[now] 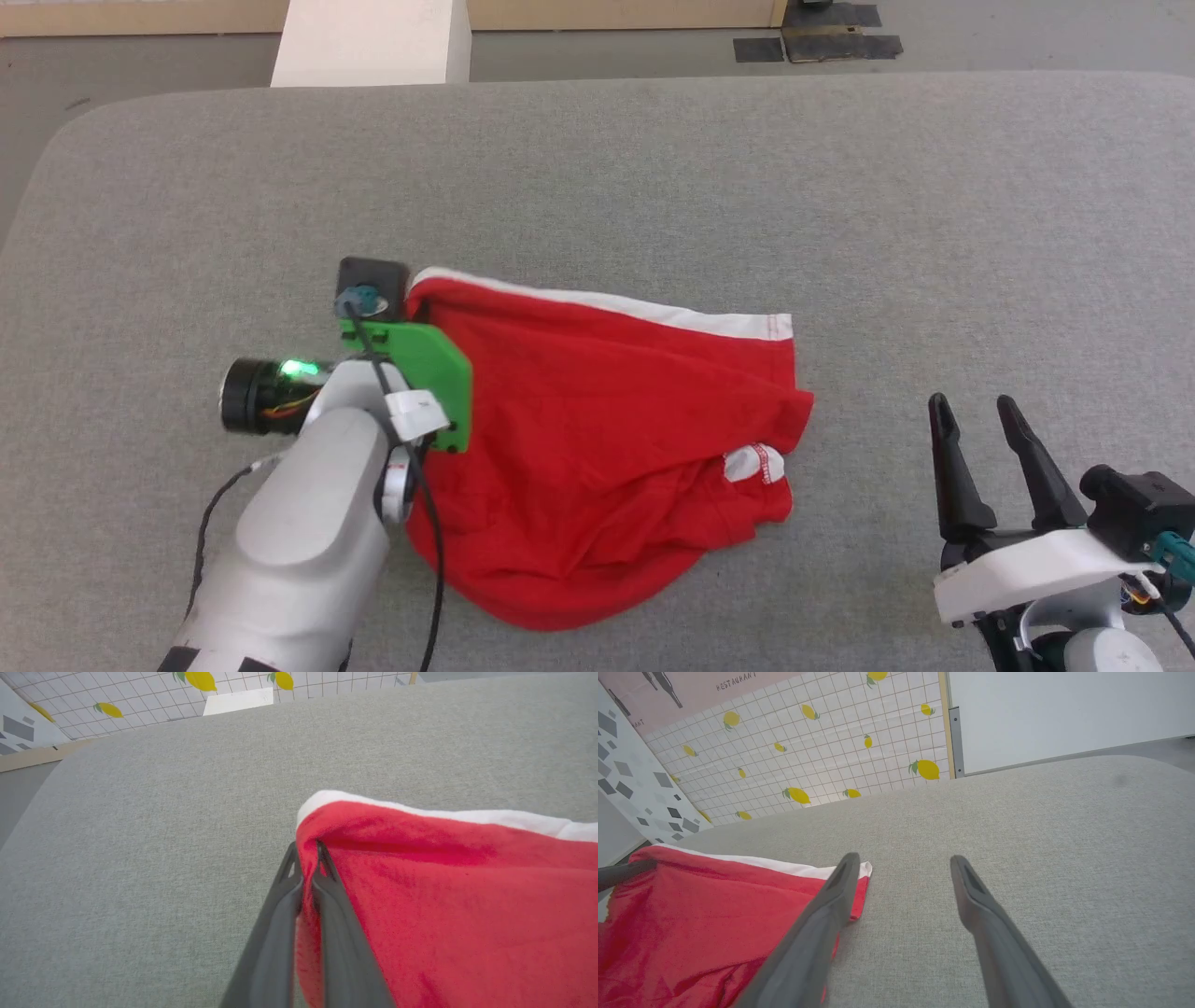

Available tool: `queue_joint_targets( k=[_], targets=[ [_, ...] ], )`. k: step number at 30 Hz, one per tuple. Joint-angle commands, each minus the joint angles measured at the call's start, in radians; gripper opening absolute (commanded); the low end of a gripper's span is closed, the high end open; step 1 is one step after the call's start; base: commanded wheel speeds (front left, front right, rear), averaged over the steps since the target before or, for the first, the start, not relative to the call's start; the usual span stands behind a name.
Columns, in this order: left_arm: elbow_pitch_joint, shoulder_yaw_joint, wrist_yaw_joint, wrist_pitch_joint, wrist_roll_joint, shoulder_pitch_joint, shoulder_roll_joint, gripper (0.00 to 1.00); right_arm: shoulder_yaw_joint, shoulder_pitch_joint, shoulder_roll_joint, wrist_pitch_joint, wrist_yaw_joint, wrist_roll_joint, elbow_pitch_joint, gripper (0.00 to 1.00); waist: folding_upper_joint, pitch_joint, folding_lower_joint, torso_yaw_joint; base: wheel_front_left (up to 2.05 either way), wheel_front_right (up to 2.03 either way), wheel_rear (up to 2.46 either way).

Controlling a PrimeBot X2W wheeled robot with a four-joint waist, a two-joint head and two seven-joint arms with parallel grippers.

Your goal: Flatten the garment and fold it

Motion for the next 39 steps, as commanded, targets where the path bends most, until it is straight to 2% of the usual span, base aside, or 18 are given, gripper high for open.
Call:
queue_joint_targets(
  k=[1,7,12,17,22,31,39],
  targets=[
    [0.019,0.007,0.007,-0.004,-0.006,0.000,0.007,0.00,0.002,-0.019,0.001,-0.007,-0.002,0.006,0.003,1.00,0.0000,-0.001,0.0000,-0.002,0.00,0.00,0.00],
    [0.085,0.038,-0.007,-0.016,-0.061,0.050,0.008,0.00,-0.001,-0.014,0.001,-0.007,-0.002,0.007,0.007,1.00,0.0000,-0.005,0.0000,-0.006,0.00,0.00,0.00],
    [0.108,0.044,-0.036,-0.019,-0.098,0.100,0.003,0.00,-0.009,-0.012,0.001,0.006,-0.002,-0.006,0.002,1.00,0.0000,-0.013,0.0000,0.002,0.00,0.00,0.00],
    [0.105,0.048,-0.044,-0.046,-0.111,0.116,0.003,0.00,0.025,-0.083,0.001,0.061,-0.002,-0.058,-0.012,1.00,0.0000,-0.013,0.0000,0.004,0.00,0.00,0.00],
    [0.094,0.043,-0.047,-0.052,-0.111,0.106,0.003,0.00,0.087,-0.255,0.001,0.183,-0.002,-0.140,0.041,1.00,0.0000,0.000,0.0000,0.012,0.00,0.00,0.00],
    [0.057,0.017,-0.058,-0.040,-0.099,0.042,-0.009,0.00,0.120,-0.566,0.001,0.543,-0.002,-0.166,0.365,1.00,0.0000,0.076,0.0000,0.062,0.00,0.00,0.00],
    [0.031,-0.006,-0.064,-0.028,-0.090,-0.008,-0.024,0.00,0.192,-0.728,-0.007,0.771,-0.002,-0.157,0.576,1.00,0.0000,0.138,0.0000,0.100,0.00,0.00,0.00]
  ],
)
